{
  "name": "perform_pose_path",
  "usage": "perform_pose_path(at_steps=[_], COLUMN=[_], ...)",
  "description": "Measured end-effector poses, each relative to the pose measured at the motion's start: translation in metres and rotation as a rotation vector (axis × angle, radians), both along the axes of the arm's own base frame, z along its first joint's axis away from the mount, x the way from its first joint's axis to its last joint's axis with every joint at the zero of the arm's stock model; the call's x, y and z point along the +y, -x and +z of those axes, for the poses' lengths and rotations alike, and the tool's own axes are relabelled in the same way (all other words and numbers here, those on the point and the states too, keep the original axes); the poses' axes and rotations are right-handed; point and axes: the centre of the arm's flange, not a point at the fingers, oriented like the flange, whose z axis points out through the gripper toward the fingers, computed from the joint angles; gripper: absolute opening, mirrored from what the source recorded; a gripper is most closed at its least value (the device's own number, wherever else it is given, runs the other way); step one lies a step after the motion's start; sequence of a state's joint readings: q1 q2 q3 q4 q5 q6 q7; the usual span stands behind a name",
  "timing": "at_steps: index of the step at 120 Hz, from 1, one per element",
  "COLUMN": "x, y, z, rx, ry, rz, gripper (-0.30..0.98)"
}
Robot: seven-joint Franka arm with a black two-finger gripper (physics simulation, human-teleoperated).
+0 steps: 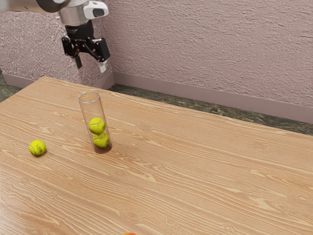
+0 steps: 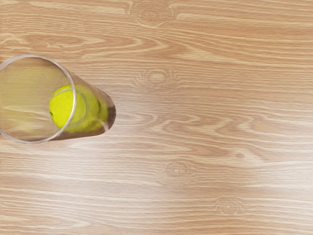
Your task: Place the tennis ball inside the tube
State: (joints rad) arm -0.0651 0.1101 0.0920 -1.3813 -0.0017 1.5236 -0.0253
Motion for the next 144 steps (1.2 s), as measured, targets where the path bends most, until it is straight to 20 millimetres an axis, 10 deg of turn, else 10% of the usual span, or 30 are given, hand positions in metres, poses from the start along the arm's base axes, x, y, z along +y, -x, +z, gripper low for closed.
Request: perform_pose_path(at_steps=[20, 43, 70, 116, 144], x=[-0.001, 0.023, 0.057, 0.143, 0.218], y=[0.005, 0.06, 0.095, 0.096, 0.106], z=[-0.004, -0.018, -0.093, -0.127, -0.192], rx=[0.015, 0.062, 0.119, 0.002, 0.013], ry=[0.005, 0.023, 0.029, -0.003, -0.027], rz=[0.001, 0.042, 0.112, 0.167, 0.157], gripper=[0.69, 0.69, 0.69, 0.69, 0.69])
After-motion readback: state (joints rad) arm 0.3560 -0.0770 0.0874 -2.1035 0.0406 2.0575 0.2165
